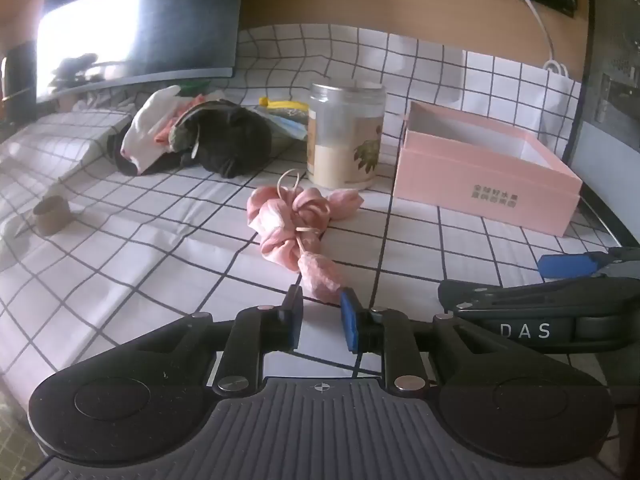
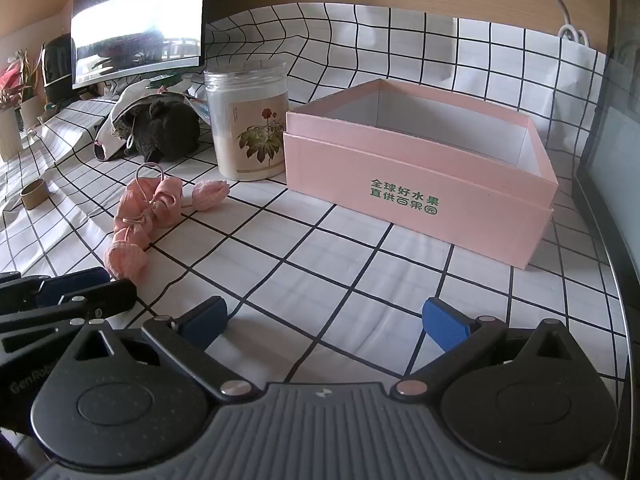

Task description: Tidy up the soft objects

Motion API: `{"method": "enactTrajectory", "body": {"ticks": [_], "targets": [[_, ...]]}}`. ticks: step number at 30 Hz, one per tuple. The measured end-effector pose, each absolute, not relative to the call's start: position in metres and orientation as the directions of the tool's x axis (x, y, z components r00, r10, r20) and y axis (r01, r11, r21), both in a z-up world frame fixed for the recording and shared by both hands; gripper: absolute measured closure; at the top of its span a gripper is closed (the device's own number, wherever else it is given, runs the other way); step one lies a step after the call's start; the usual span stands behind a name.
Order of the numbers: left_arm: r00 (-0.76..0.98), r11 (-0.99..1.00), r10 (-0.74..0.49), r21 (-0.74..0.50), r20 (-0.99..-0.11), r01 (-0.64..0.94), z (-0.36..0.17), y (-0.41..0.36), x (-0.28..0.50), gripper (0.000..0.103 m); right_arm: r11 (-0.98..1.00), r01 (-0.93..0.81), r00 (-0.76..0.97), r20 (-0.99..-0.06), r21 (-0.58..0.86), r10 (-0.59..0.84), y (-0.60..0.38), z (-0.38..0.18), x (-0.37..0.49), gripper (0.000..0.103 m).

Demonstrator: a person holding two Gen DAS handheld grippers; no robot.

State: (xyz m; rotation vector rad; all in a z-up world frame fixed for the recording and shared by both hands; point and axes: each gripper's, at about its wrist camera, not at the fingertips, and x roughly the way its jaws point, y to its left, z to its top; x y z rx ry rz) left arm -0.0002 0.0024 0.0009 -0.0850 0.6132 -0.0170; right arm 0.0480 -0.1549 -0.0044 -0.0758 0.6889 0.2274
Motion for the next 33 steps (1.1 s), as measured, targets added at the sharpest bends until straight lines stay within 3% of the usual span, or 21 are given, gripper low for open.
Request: {"method": "enactTrajectory", "body": {"ticks": [33], "targets": [[0.817,0.999,-0.013,-0.036,-0.576,-0.009,0.0006,0.0006,0.0001,0.080,0.973,-0.233,0.748,-0.638,0.006,0.183,-0.1549,-0.0042,0.0478,0.000]]}}
